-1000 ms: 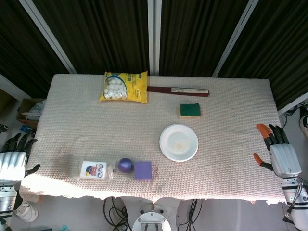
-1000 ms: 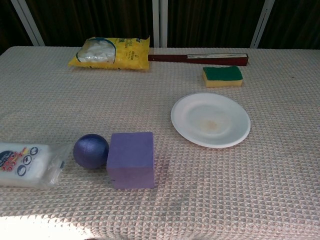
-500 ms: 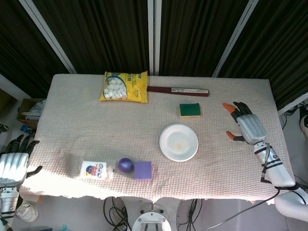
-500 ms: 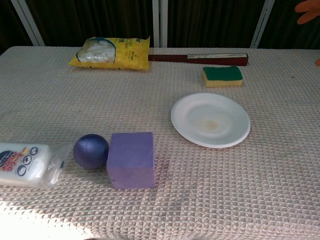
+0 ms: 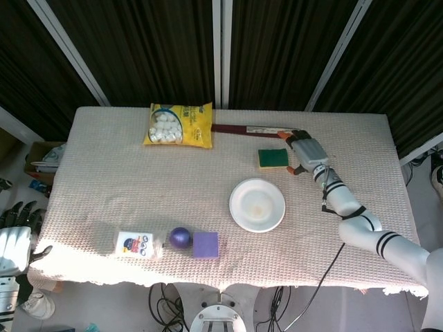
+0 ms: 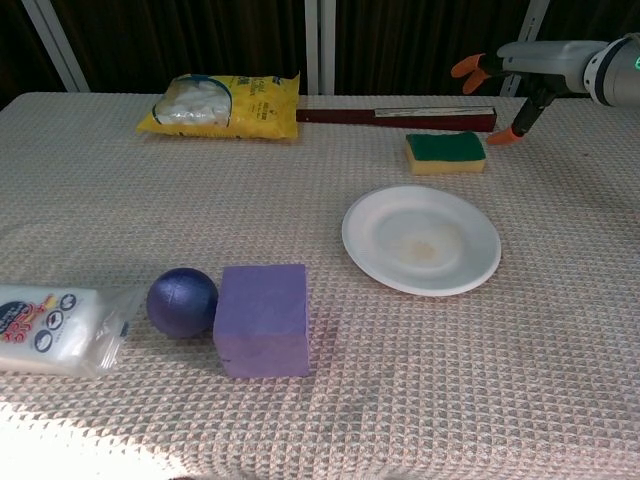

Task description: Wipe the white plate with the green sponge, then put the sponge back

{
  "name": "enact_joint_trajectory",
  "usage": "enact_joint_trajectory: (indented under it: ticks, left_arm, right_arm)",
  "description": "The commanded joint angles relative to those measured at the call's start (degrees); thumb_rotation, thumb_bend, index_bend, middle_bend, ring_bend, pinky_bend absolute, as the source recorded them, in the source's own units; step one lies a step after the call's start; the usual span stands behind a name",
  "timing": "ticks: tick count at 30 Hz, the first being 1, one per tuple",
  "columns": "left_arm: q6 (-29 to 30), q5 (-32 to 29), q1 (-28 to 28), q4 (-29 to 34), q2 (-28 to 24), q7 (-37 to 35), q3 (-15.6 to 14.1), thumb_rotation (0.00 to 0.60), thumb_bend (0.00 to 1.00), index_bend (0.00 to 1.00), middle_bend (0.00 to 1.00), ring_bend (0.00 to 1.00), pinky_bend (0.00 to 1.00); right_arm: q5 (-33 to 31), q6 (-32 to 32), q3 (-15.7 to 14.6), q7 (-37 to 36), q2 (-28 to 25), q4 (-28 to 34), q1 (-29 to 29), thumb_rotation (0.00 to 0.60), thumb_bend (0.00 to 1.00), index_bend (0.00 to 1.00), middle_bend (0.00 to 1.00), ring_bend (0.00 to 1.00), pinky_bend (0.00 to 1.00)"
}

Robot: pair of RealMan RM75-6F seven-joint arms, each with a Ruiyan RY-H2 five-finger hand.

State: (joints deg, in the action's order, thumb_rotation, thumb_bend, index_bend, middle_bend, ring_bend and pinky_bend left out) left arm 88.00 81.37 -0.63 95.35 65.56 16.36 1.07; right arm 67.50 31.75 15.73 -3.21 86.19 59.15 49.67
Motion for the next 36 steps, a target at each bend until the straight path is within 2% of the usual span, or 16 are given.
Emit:
enact_joint_trajectory:
  ticks: [1,26,36]
  left_arm:
    - [-0.35,-0.25,0.07,0.07,-0.06,-0.12,-0.12,0.6,0.03,0.25,0.12,0.08,0.16]
    - [-2.09,-1.41,-0.14,-0.93,0.37,-1.1,0.14,0.6,0.03,0.28,0.12,0.08,0.16]
    - [-1.49,-1.36,0.44,-1.46,0.34,-1.97,0.09,0.6,0.03,0.29,0.12,0.08,0.16]
  right_arm:
    - [-1.61,-2.17,-0.37,0.07,3.16,-3.51,2.02,0.6,0.18,0.07,0.12,0.0,0.0]
    - [1.22,-4.98,-1.64,-7.86,12.24,-17.63,5.54,0.6,0.21,0.2,0.2,0.0,0.0]
    - [4.72,-1.66,-2.54,-11.3,14.27,-20.66,5.52,0.6,0.23,0.3,0.26,0.03,0.04]
